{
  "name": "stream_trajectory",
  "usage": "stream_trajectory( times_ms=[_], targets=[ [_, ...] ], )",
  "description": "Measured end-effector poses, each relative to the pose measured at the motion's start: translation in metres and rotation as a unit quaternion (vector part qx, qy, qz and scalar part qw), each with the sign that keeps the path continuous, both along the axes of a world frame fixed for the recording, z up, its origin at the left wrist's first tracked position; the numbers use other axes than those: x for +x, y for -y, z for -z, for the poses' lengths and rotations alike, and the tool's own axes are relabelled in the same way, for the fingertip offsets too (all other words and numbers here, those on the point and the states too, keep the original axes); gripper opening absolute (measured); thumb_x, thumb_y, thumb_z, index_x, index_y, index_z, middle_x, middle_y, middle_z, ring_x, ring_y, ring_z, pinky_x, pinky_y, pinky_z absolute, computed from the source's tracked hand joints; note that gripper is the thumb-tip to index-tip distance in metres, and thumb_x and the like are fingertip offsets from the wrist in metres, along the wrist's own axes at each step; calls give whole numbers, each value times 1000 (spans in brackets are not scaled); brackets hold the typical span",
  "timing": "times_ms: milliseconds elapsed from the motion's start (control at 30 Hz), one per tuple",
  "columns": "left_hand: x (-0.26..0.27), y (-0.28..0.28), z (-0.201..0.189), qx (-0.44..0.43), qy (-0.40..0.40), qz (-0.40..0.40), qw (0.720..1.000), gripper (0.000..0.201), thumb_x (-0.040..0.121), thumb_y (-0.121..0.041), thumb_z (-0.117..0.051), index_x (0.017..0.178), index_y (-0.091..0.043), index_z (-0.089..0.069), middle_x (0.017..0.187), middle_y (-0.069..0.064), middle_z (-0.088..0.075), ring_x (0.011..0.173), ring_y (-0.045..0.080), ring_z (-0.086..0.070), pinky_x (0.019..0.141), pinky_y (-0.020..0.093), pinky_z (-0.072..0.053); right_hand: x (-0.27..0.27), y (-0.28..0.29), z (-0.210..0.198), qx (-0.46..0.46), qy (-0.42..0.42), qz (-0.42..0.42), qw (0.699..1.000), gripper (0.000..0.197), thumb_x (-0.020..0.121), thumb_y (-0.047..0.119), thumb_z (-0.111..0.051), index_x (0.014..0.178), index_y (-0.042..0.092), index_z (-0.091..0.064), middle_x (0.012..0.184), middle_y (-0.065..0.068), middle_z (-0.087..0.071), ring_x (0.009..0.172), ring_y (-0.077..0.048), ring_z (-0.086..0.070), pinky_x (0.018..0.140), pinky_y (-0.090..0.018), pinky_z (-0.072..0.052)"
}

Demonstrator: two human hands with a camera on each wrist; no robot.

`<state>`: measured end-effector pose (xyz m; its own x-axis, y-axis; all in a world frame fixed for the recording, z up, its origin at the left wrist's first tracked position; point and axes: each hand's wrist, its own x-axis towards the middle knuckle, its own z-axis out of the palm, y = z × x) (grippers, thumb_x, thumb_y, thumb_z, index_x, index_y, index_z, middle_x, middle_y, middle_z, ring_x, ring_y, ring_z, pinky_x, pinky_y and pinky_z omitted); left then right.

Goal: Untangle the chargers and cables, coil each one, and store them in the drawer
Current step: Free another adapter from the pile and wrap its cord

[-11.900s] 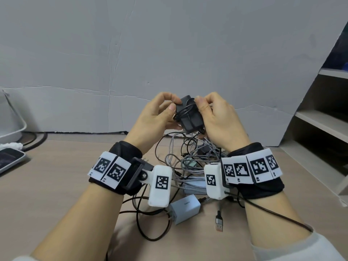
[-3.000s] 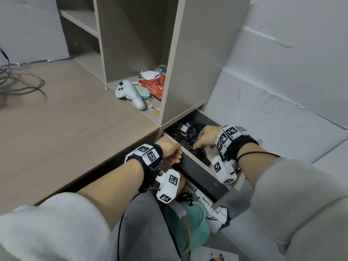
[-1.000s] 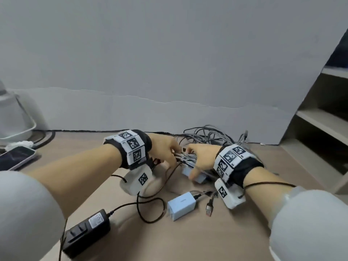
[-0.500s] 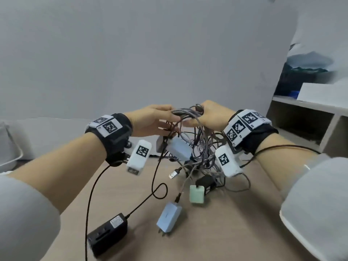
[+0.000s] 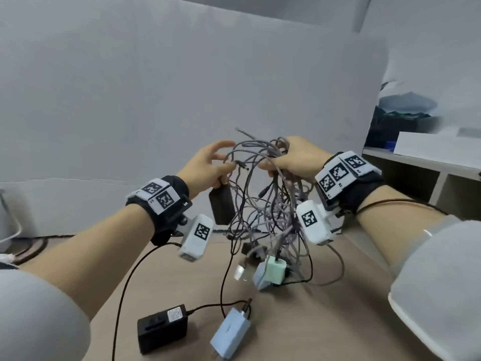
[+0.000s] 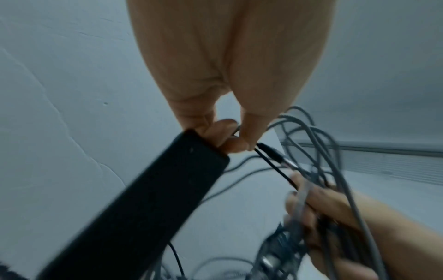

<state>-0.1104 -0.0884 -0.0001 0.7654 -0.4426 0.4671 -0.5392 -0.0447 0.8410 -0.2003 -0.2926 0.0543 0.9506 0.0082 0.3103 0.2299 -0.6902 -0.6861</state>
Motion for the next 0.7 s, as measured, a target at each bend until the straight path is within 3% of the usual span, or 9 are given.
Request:
stream_trajectory(
  times_ms=[67,133,233,300,367,467,567,633,700],
  targets=[
    [4,-3,7,15,6,-1,1000,9,95,-10,-67,102,-14,-67,82,4,-62,59,16,-56,54,28,-42,-3,7,6,8,-16,-17,1000,17,88,17,-77,88,11,-61,64,-1,-67,49,-24,-51,48,-29,-43],
    [-1,1,15,53,17,4,998,5,97,-10,-65,93,-7,-66,75,7,-63,63,18,-62,55,29,-49,-4,12,12,24,-7,-9,1000,15,89,13,-75,89,11,-60,60,2,-65,48,-22,-48,44,-25,-40],
    [-13,11,23,59,-40,53,996,10,101,-9,-57,102,-1,-64,96,17,-64,75,24,-73,68,32,-63,-4,15,17,50,19,26,998,11,91,10,-73,90,11,-62,58,3,-66,54,-20,-48,40,-19,-38],
    [-19,13,25,77,-92,92,989,14,101,-11,-57,106,-1,-66,106,14,-69,85,26,-75,74,35,-63,-3,20,18,48,32,47,997,10,90,9,-74,90,12,-64,60,3,-67,54,-16,-50,43,-21,-39],
    [-22,11,24,127,-90,97,983,18,102,-15,-57,108,-1,-67,108,8,-74,89,28,-76,70,34,-63,-2,22,20,30,29,51,998,8,91,8,-72,91,10,-64,64,1,-70,50,-14,-53,46,-24,-42],
    [-26,8,17,211,2,38,977,18,101,-20,-59,105,-5,-69,101,6,-76,78,24,-77,55,26,-57,-2,22,26,30,7,56,998,8,93,6,-68,92,11,-61,74,-7,-72,44,-17,-49,40,-26,-43],
    [-29,5,7,240,79,0,968,19,95,-28,-68,92,-9,-72,79,4,-74,59,13,-67,48,22,-45,-3,21,29,32,7,72,997,6,93,6,-66,94,9,-61,77,-9,-72,50,-21,-49,39,-24,-42],
    [-35,3,1,271,75,28,959,29,92,-34,-71,84,-6,-73,72,1,-73,52,10,-50,47,21,-38,-5,19,27,24,13,80,996,6,93,5,-65,92,9,-61,78,-9,-72,61,-26,-51,43,-26,-43],
    [-42,3,-2,304,63,66,948,30,92,-29,-70,80,-2,-71,75,1,-75,54,9,-46,50,22,-37,-6,16,26,-5,16,79,997,10,94,3,-64,87,10,-61,80,-10,-72,60,-25,-53,44,-24,-42]
  ],
)
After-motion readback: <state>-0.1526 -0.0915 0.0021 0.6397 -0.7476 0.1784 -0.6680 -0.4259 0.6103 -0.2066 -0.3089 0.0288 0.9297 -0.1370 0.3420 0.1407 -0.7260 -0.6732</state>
